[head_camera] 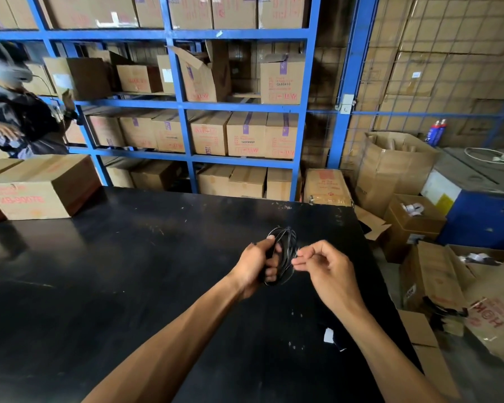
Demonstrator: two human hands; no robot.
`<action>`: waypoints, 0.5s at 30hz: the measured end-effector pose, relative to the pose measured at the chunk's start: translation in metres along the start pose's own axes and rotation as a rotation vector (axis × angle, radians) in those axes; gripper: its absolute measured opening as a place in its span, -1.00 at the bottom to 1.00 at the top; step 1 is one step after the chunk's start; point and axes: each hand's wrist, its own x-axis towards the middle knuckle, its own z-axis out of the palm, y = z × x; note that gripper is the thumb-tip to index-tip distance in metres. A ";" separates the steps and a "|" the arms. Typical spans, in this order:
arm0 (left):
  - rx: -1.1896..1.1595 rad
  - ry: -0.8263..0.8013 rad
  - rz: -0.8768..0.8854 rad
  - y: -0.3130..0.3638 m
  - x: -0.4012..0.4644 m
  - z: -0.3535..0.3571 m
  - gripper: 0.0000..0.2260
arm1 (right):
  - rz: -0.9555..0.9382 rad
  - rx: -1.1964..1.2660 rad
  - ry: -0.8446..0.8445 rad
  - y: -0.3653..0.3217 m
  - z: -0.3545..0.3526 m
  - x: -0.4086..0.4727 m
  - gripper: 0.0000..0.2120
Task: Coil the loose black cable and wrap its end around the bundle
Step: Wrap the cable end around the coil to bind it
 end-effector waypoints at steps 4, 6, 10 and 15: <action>0.049 -0.186 0.030 -0.005 -0.009 -0.006 -0.70 | 0.013 -0.106 -0.043 0.002 -0.011 0.015 -0.56; 0.083 -0.285 0.049 -0.006 -0.015 -0.005 -0.72 | 0.061 -0.084 -0.199 0.004 -0.014 0.020 -0.43; 0.145 -0.365 0.043 -0.003 -0.022 -0.002 -0.73 | 0.143 -0.075 -0.284 0.010 -0.015 0.024 -0.45; 0.331 -0.318 0.088 -0.001 -0.025 -0.001 -0.73 | 0.165 0.000 -0.371 0.012 -0.020 0.019 -0.49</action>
